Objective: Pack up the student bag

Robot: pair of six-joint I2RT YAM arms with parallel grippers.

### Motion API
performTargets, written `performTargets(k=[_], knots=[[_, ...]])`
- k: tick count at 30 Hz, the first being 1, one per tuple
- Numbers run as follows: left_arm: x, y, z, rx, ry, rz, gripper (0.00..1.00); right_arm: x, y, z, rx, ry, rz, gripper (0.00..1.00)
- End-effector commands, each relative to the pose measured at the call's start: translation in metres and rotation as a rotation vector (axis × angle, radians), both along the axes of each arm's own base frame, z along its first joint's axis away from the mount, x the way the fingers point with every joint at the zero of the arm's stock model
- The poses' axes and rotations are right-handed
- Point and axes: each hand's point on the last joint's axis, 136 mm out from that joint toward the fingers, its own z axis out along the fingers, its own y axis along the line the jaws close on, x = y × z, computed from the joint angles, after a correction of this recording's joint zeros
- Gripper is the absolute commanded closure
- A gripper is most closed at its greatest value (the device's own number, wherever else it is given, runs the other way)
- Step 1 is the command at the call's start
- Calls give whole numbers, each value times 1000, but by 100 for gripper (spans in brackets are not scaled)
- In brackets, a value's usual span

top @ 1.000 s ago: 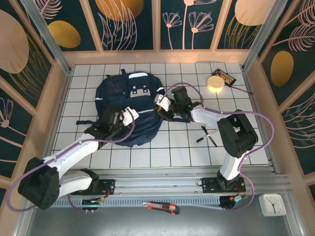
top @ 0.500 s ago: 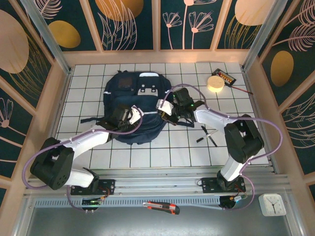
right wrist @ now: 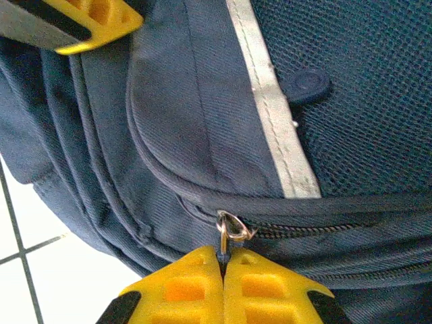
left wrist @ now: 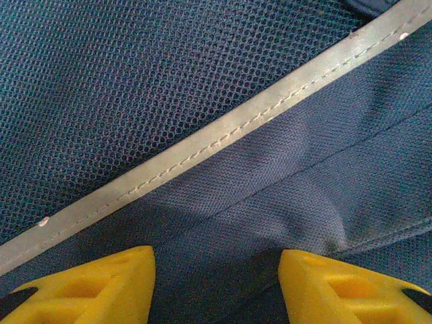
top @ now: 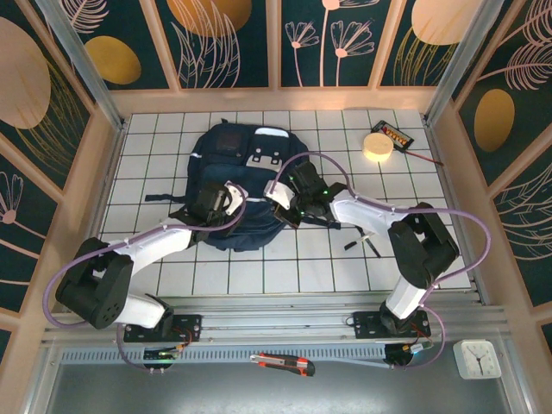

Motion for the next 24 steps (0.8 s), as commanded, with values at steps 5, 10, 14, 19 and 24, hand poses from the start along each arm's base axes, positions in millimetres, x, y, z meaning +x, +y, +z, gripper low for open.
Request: performTargets(k=[5,10,14,19,24], knots=[[15,30,51,-326,-14,289,35,-7,7,11,103,38,-8,100],[24,80,78,-707,152,591,29,-1,0,14,127,59,-31,100],[33,84,74,-790,273,662,27,-3,3,16,131,69,-23,100],[42,91,60,-877,383,755,33,-2,4,26,138,50,-17,100],[43,99,36,-830,438,820,37,-2,3,28,132,46,-7,100]])
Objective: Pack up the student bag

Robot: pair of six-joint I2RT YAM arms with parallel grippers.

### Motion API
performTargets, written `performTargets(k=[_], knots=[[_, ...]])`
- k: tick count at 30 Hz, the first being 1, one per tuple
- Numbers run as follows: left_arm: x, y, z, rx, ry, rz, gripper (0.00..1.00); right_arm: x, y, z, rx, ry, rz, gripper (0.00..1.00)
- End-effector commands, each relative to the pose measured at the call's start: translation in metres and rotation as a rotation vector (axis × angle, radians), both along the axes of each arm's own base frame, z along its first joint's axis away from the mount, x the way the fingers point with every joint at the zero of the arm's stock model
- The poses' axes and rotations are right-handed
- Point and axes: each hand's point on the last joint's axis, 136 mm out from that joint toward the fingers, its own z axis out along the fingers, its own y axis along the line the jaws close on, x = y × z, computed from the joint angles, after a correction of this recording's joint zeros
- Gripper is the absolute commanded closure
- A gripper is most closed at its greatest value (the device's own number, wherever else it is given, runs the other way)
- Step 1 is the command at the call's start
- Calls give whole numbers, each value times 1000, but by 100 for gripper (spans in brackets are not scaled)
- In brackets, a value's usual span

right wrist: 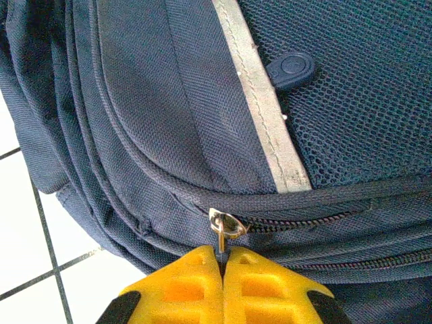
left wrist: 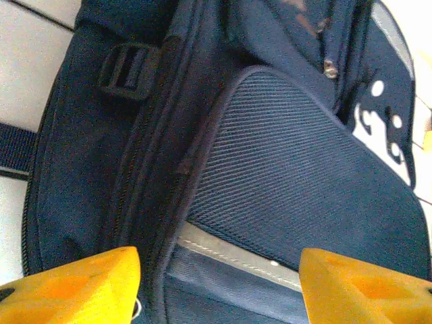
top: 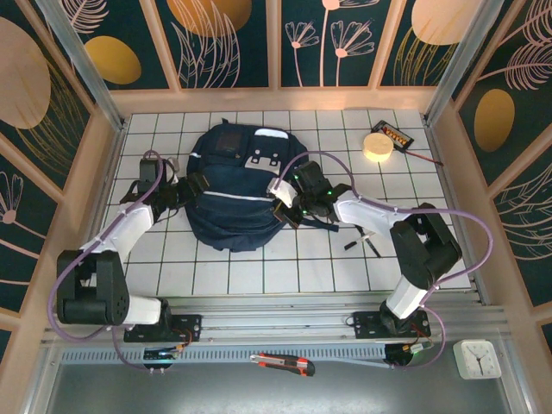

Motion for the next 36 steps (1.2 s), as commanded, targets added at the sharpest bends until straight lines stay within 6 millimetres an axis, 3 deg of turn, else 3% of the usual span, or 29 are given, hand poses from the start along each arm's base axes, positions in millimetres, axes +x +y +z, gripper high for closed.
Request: performTargets(k=[1,6,16,18,21,22,30,36], knots=[[-4,2,-12,-20,101,28,37,-1,5,24,45,-22,21,100],[-5,16,-18,64,123,47,36,0,7,23,47,-20,25,100],[15,4,-34,1,120,13,45,0,8,20,45,-10,36,100],[18,3,-37,1,123,5,57,-1,8,19,42,-9,36,100],[22,-7,-40,-54,136,-16,94,0,7,18,38,-7,36,100],[23,-11,-39,-90,128,-16,100,-1,7,18,35,-4,38,100],[25,-6,-12,-195,32,128,100,-15,0,14,-51,-14,64,100],[16,-13,1,-265,-13,206,100,-29,21,30,-6,34,9,100]])
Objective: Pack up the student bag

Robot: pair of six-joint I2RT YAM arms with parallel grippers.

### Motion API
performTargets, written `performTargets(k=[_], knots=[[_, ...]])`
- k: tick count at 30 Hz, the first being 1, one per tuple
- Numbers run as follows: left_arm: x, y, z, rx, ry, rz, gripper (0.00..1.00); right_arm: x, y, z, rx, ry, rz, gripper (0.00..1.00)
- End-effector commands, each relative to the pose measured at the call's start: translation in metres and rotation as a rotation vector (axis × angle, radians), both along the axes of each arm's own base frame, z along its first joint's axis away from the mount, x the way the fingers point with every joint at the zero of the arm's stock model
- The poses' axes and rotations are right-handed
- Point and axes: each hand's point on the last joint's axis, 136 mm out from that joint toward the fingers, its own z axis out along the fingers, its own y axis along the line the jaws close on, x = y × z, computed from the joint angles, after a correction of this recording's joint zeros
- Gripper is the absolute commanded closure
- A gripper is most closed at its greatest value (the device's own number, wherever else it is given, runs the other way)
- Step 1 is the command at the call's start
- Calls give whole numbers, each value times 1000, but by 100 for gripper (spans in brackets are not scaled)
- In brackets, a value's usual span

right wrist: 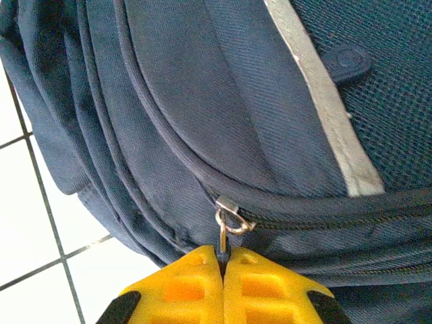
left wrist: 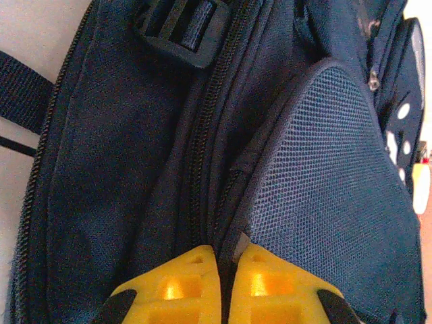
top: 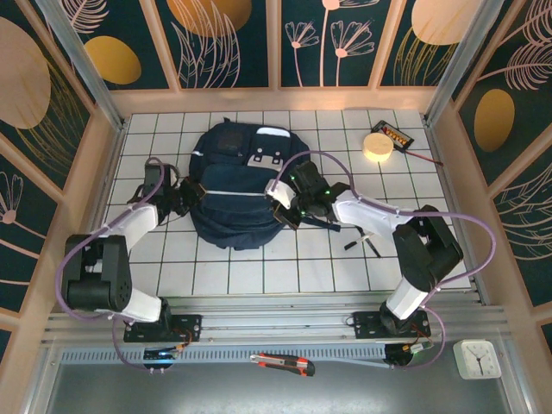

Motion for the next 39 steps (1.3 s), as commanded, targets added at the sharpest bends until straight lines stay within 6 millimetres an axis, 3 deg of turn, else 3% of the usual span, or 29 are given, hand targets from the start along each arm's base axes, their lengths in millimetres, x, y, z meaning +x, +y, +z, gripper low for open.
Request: performTargets(k=[1,7,12,15,17,20,24,27,29,33,39], knots=[[9,-7,27,-94,-94,102,100,-20,24,24,56,58,-18,100],[-4,-27,36,-178,-140,180,100,-19,64,36,140,97,-193,100],[-10,-28,49,-241,-187,267,100,-11,80,47,231,103,-317,100],[-12,-45,53,-282,-193,253,100,-7,88,47,271,123,-336,100],[-13,-64,53,-310,-188,206,100,-2,87,47,272,109,-343,100],[-16,-90,51,-312,-172,120,100,16,64,43,257,92,-394,100],[-26,-87,47,-227,-171,75,64,44,19,39,247,84,-474,100],[-33,-72,55,-116,-204,70,23,57,-13,37,229,76,-511,100],[-34,-62,60,-79,-218,61,2,60,-28,38,227,75,-522,100],[-21,-65,63,-146,-208,-22,1,58,-42,36,219,81,-518,100],[10,-89,52,-191,-198,-128,2,54,-37,32,230,116,-489,100]])
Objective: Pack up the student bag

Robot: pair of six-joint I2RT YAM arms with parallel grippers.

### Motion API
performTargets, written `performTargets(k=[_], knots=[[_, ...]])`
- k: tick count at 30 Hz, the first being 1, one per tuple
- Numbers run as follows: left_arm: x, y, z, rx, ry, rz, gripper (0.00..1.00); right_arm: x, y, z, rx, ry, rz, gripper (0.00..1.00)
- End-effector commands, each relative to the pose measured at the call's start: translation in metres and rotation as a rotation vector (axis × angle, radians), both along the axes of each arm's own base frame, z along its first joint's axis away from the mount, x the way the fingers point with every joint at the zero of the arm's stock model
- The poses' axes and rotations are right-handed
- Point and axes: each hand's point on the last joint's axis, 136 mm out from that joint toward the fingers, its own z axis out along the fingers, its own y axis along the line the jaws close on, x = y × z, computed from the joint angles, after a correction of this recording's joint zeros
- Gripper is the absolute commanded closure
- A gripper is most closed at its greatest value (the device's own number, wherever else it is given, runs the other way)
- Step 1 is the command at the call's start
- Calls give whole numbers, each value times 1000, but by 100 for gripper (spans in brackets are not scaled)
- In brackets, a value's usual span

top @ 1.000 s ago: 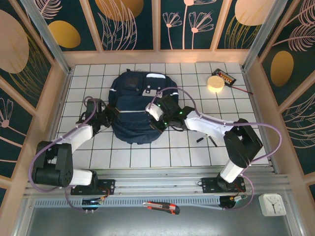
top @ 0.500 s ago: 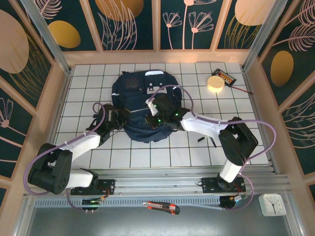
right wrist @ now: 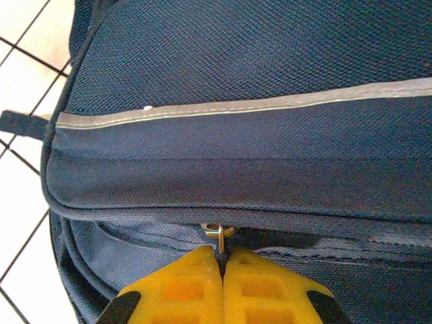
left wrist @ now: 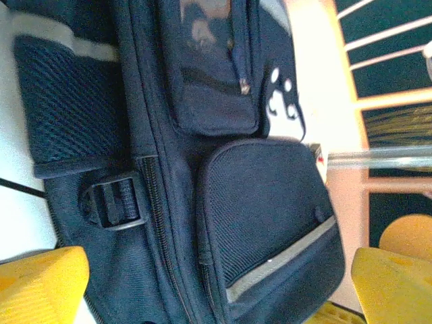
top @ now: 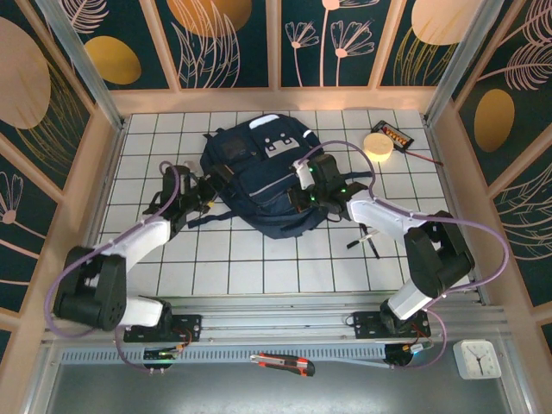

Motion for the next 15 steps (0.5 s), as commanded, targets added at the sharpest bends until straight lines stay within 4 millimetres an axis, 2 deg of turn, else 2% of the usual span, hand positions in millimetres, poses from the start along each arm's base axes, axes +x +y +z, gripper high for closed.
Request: performTargets(k=[1,4,8,12,13,15], knots=[[13,-20,10,-27,-55,-107,2,-2,10,15,44,-34,48,100],[24,-27,0,-12,-18,-149,2,-1,10,16,39,-39,47,100],[33,-32,-18,2,38,-170,16,0,8,13,27,-39,46,100],[40,-37,-32,-25,73,-172,54,-1,9,10,31,-28,45,100],[41,-38,-40,-37,93,-171,61,-1,9,10,31,-25,44,100],[42,-43,-43,-72,103,-174,70,-2,10,7,31,-13,44,100]])
